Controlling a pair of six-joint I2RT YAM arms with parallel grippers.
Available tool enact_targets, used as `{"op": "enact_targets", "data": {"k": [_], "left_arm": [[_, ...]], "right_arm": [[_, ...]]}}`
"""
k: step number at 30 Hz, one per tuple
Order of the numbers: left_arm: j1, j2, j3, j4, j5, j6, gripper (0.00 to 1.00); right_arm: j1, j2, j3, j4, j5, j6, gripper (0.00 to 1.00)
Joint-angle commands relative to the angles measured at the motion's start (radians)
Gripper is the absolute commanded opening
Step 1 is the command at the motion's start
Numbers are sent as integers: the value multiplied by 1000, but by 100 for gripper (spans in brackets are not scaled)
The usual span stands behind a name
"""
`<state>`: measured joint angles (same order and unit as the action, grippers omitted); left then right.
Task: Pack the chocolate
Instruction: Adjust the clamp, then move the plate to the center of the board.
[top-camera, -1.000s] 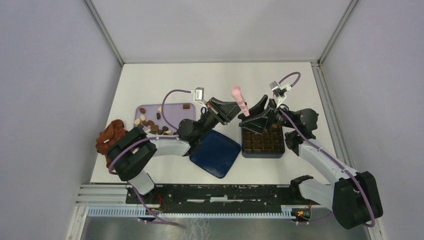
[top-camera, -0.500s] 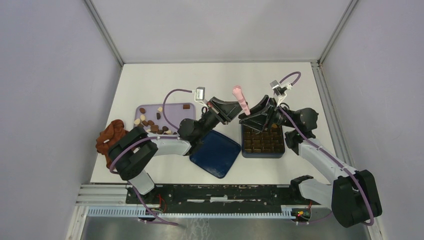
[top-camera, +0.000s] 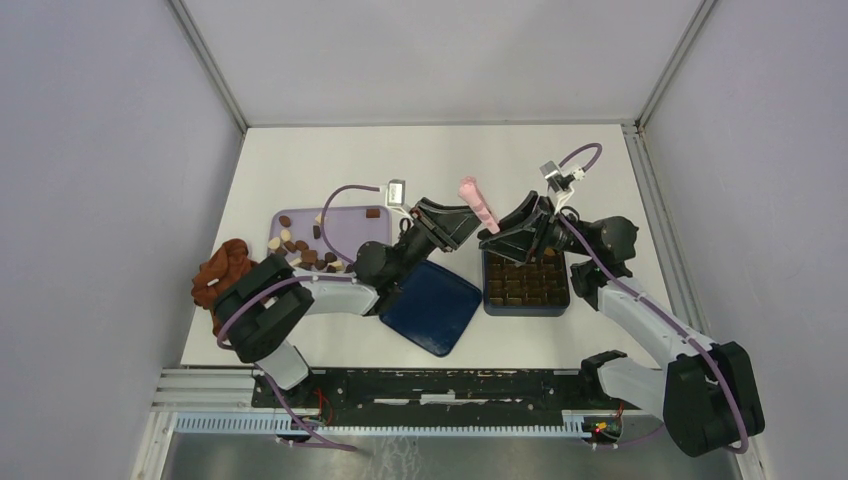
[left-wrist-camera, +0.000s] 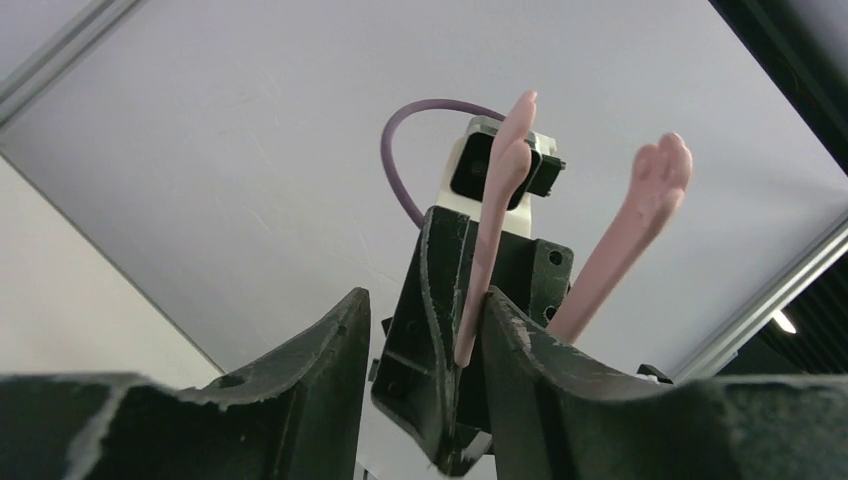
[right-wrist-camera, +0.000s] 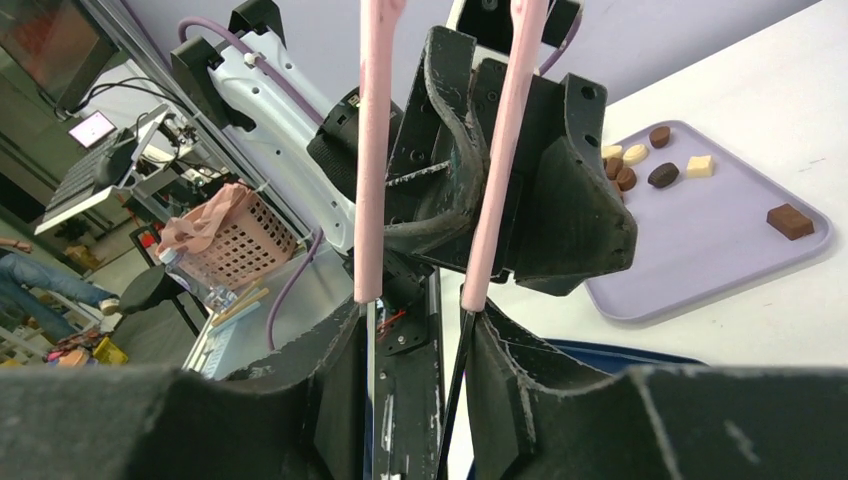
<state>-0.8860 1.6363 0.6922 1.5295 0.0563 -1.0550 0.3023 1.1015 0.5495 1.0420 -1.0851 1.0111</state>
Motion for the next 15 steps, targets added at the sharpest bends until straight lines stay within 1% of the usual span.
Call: {"op": "enact_targets", "data": {"k": [1,4,6,10,11,13,14,15], "left_arm": [[9,-72,-85,208,-110,26,54],[22,-122,-155,206,-142,36,58],[32,-156,-184,189,-148,43,59],[40,-223,-203,107,-137,80,59],[44,-247,-206,73,-133,93,59],[53,-317,-221,-27,-122,130,59],[60,-361,-234,-93,-113,153,59],[68,-422,-245,-196,-105,177,60]], "right_arm": [[-6,-56,39,25,-16,-51,41],[-4,-63,40,-30,-19,-101,41],[-5,-62,40,-61,-19,-129,41],[-5,-51,48,-90,-24,-163,41],[-5,-54,54,-123,-24,-188,40],[-5,-63,75,-239,-21,-291,40],[-5,-69,92,-326,-16,-380,40],[-5,-75,114,-445,-7,-480,40]]}}
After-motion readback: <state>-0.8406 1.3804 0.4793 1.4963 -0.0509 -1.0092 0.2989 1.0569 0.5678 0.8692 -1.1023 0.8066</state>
